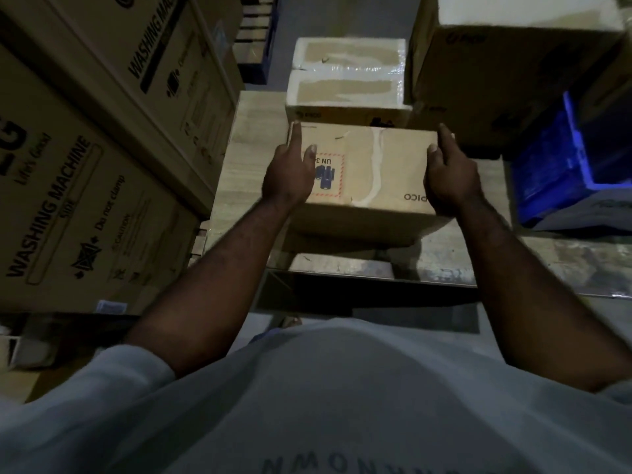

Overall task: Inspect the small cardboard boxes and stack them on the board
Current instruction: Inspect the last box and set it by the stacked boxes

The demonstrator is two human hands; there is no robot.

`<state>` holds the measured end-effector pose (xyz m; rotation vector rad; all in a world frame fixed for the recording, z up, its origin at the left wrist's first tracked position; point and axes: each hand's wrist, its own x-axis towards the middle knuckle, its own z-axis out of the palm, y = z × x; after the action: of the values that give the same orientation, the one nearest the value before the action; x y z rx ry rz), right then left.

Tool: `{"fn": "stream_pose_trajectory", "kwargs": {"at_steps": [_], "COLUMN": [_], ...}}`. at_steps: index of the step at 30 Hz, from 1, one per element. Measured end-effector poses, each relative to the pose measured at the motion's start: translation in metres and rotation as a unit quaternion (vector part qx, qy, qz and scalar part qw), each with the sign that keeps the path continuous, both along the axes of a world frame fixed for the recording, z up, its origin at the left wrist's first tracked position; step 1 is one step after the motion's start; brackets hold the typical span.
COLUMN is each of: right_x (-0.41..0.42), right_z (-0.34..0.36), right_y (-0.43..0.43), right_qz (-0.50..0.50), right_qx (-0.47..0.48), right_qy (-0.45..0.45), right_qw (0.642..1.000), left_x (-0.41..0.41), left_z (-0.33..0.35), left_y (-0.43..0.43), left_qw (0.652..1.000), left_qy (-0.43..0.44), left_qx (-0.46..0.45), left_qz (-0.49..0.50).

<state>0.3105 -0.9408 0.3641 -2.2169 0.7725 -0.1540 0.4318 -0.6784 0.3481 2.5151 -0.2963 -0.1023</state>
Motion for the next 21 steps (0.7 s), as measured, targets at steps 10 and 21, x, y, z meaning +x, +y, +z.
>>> {"fn": "stream_pose_trajectory", "kwargs": {"at_steps": [10, 21], "right_x": [0.018, -0.016], "right_z": [-0.008, -0.022], "right_y": [-0.012, -0.013], "right_qz": [0.01, -0.143], "right_qx": [0.023, 0.042], "right_qy": [0.021, -0.178], "right_qw": [0.999, 0.973], "left_x": [0.016, -0.021], "left_z": [0.001, -0.003], "left_y": [-0.004, 0.025], "left_qw": [0.996, 0.966], "left_qy": [0.088, 0.113], "left_qx": [0.004, -0.227], "left_qz": [0.015, 0.048]}}
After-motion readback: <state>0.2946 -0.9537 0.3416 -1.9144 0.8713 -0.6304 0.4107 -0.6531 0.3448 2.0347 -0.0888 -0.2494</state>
